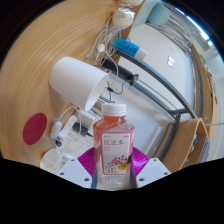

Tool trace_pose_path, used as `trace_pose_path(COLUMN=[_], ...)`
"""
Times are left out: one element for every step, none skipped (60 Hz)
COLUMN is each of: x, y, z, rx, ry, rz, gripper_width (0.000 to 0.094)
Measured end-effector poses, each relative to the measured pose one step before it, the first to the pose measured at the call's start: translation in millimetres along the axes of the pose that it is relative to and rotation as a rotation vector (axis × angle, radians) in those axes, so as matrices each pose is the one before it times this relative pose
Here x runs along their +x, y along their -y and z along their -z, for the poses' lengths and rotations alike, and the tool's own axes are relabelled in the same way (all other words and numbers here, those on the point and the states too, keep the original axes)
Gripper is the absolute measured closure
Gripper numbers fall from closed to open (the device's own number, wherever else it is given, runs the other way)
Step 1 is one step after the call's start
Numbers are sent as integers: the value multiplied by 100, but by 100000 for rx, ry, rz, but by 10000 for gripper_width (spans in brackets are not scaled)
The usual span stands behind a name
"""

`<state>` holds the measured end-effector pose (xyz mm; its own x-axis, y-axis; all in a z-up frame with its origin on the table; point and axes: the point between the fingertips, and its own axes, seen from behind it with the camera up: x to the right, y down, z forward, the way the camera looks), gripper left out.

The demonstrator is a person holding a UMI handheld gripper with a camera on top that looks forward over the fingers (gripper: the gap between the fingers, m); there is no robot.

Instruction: Pour water

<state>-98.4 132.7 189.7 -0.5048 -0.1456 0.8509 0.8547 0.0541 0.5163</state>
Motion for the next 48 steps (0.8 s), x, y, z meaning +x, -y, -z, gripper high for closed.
trace_pose_path(x=[64,6,10,23,30,42,64,33,44,4,6,46,60,-18,-30,-40,7,24,10,17,2,36,24,-53,-113,-120,-61,5,-11,8,-6,56,132,179,63,55,23,68,85,174,35,-16,-62,-122,-148,-301,-285,57], y=[229,230,218,189,154,141,171,125,60,-1,-52,-18,79,69,50,-3,-29,-60,-41,5,69,63,5,-43,-39,-9,-14,-58,-93,-133,-157,-130,-169,-210,-269,-352,-433,-479,-411,-406,-267,-318,-301,-321,-262,-255,-199,-302], z=[48,56,42,2,11,-5,-41,-12,-25,-43,-38,-42,11,-3,-37,-26,-21,-21,-5,65,-35,-31,-9,-14,-3,0,9,12,37,16,44,47,57,10,-1,20,44,69,59,290,20,96,120,93,136,109,93,46], rx=[213,335,298,144,8,40,418,209,-65,-335,-471,-347,-95,202,72,-55,-179,-393,-344,-83,354,429,97,-163,-100,86,133,64,-10,-167,-112,94,9,-364,-460,-792,-1079,-1289,-1164,-981,-183,-697,-808,-794,-733,-674,-522,154], ry=[-379,-159,-26,-35,-61,-100,-45,-27,-145,-2,92,-55,-147,4,110,192,-18,-155,-140,-15,-113,-253,-272,-10,356,435,247,-19,-63,40,122,-27,-256,-387,-38,322,614,531,480,260,1443,974,1000,1170,1378,1870,1763,1821], rz=[2042,1924,1708,1360,1073,948,741,944,1000,1003,892,515,173,175,167,182,131,103,135,159,77,-93,-244,-347,-407,-711,-1189,-1646,-1767,-1861,-1988,-2481,-3209,-3761,-4151,-4377,-4803,-5354,-5889,-6063,-6976,-7112,-7403,-7571,-7822,-7819,-8026,-7892], gripper_width=[486,487,487,485,484,485,485,485,486,486,486,486,486,486,486,487,485,486,485,485,485,484,485,485,485,484,484,485,484,484,485,485,484,485,484,486,485,486,485,485,486,485,485,480,472,471,471,472])
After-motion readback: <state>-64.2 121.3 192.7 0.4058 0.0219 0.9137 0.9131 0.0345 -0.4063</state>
